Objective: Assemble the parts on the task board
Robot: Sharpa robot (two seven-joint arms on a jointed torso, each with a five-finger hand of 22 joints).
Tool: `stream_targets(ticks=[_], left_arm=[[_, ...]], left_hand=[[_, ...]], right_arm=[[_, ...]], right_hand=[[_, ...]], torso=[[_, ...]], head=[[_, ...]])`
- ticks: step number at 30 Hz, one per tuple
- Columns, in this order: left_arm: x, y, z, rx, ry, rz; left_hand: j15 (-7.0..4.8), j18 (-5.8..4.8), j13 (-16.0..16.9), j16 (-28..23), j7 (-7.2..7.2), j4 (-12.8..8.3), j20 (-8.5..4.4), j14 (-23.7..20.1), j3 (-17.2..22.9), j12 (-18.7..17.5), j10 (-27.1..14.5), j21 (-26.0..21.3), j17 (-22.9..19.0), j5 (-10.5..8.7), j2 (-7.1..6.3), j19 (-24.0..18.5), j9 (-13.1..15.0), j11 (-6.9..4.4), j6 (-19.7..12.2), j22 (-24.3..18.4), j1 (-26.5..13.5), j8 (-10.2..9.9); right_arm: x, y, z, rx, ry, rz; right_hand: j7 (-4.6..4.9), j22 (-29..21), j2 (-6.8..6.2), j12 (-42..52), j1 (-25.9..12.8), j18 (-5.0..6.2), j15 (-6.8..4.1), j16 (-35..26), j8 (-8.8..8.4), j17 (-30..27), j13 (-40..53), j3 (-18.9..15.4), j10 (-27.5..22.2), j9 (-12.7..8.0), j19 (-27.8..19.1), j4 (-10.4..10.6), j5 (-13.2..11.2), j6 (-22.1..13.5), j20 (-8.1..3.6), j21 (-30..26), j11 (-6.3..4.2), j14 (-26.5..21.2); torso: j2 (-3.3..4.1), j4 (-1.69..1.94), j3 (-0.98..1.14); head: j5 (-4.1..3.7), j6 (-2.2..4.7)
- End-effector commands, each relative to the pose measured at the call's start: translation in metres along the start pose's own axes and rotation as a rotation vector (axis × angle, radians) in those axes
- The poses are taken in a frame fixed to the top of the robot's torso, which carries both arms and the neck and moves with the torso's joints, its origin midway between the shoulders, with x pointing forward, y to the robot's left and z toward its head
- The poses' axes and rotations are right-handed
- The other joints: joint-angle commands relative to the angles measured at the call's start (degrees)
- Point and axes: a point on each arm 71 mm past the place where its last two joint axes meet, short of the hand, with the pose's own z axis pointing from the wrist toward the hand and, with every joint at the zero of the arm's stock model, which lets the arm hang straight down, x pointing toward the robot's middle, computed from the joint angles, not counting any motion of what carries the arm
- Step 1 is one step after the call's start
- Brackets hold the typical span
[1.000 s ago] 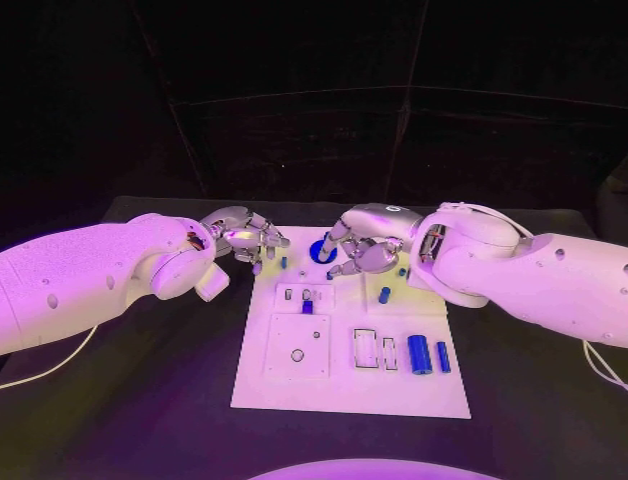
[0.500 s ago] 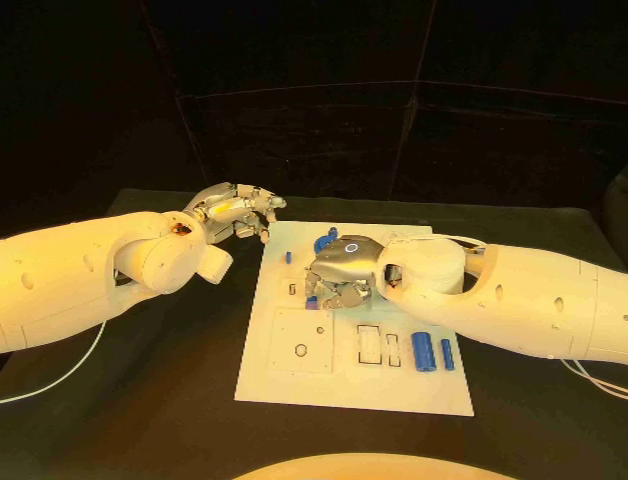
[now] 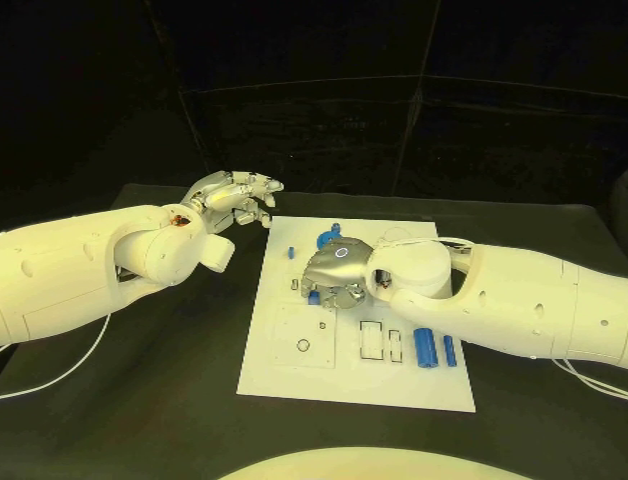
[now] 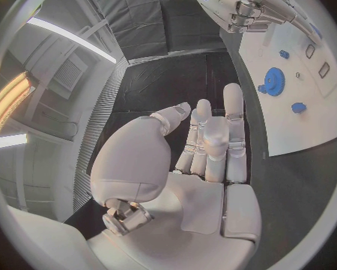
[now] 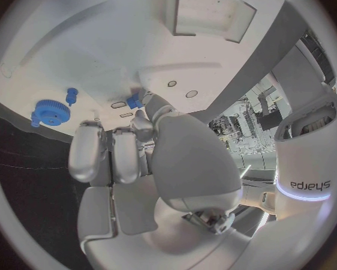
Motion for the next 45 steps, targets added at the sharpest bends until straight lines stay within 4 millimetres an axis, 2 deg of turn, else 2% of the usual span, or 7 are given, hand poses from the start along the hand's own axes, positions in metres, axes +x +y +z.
stream_targets(ticks=[1,13,17,30,38,45], left_arm=[[0.000,-0.003,0.000,0.028,-0.011,-0.020],[-0.001,-0.002,0.001,0.023,-0.011,-0.021],[0.000,-0.002,0.001,0.019,-0.009,-0.021],[-0.001,-0.001,0.001,0.004,-0.009,-0.021],[-0.002,0.001,0.001,-0.022,-0.016,-0.019],[-0.002,0.001,0.001,-0.034,-0.014,-0.019]], left_hand=[[-0.01,0.62,-0.05,-0.31,0.14,-0.33,0.54,-0.42,-0.05,-0.36,-0.56,-0.17,-0.05,-0.01,0.04,-0.02,-0.04,0.00,-0.38,-0.05,0.50,0.39],[0.03,0.62,-0.23,-0.56,0.20,-0.37,0.56,-0.58,-0.08,-0.38,-0.66,-0.32,-0.35,-0.03,0.07,-0.01,-0.11,0.06,-0.47,-0.15,0.55,0.42],[0.04,0.61,-0.27,-0.62,0.22,-0.37,0.57,-0.61,-0.09,-0.38,-0.68,-0.35,-0.42,-0.03,0.07,-0.01,-0.13,0.07,-0.50,-0.18,0.55,0.42],[0.09,0.60,-0.46,-0.85,0.28,-0.37,0.61,-0.77,-0.14,-0.40,-0.80,-0.52,-0.70,-0.04,0.09,-0.01,-0.22,0.13,-0.63,-0.30,0.55,0.43],[0.12,0.60,-0.63,-1.04,0.32,-0.37,0.63,-0.90,-0.08,-0.39,-0.89,-0.67,-0.95,-0.03,0.29,0.00,-0.29,0.17,-0.72,-0.40,0.64,0.46],[0.16,0.60,-0.82,-1.22,0.36,-0.48,0.67,-1.04,-0.05,-0.37,-1.04,-0.84,-1.18,-0.03,0.38,0.01,-0.38,0.21,-0.87,-0.53,0.80,0.49]], right_arm=[[0.000,0.001,0.001,-0.008,-0.003,-0.042],[0.001,0.003,0.005,-0.016,0.014,-0.048],[0.003,0.001,0.005,-0.010,0.029,-0.051],[0.006,-0.001,0.009,-0.009,0.056,-0.056],[0.014,0.005,0.008,-0.034,0.068,-0.054],[0.015,0.008,0.006,-0.044,0.053,-0.055]], right_hand=[[-0.10,0.11,-0.20,0.50,0.24,-0.53,-0.56,0.15,-0.36,0.13,0.22,1.00,0.14,0.06,-0.05,-0.42,-0.60,-0.57,-0.52,0.21,-0.31,2.75],[-0.24,0.47,-0.06,1.34,-0.34,-0.59,-0.77,0.35,0.17,0.63,1.22,5.61,0.64,0.26,0.03,-2.28,-1.91,0.74,-0.78,0.37,-0.41,2.84],[0.32,0.48,-0.12,1.67,-1.06,-0.60,-0.60,0.37,0.85,0.76,1.61,7.69,0.71,0.42,-0.03,-2.94,-2.16,2.68,-0.71,0.37,-0.10,2.86],[0.52,0.56,-0.34,2.24,-1.91,-0.58,-0.42,0.42,1.08,0.95,2.24,10.08,0.90,0.35,-0.06,-3.84,-2.98,4.27,-0.53,0.39,0.05,2.89],[0.03,0.52,-0.90,2.32,-3.08,-0.55,-0.58,0.37,0.33,1.03,2.35,11.23,0.88,0.07,-0.14,-4.38,-5.33,3.87,-0.59,0.34,-0.22,2.89],[-0.81,0.59,-1.53,2.36,-3.46,-0.55,-0.96,0.44,-0.71,1.22,2.47,11.87,0.92,-0.06,-0.14,-5.12,-5.66,1.87,-0.89,0.33,-0.74,2.92]], torso=[[-0.06,-0.03,0.07],[-0.07,0.00,0.02],[-0.12,-0.01,0.00],[-0.06,0.00,0.02],[-0.15,-0.08,-0.01],[-0.12,-0.01,0.03]], head=[[0.08,-0.15],[0.17,-0.35],[0.21,-0.42],[0.32,-0.68],[0.42,-0.80],[0.53,-0.78]])
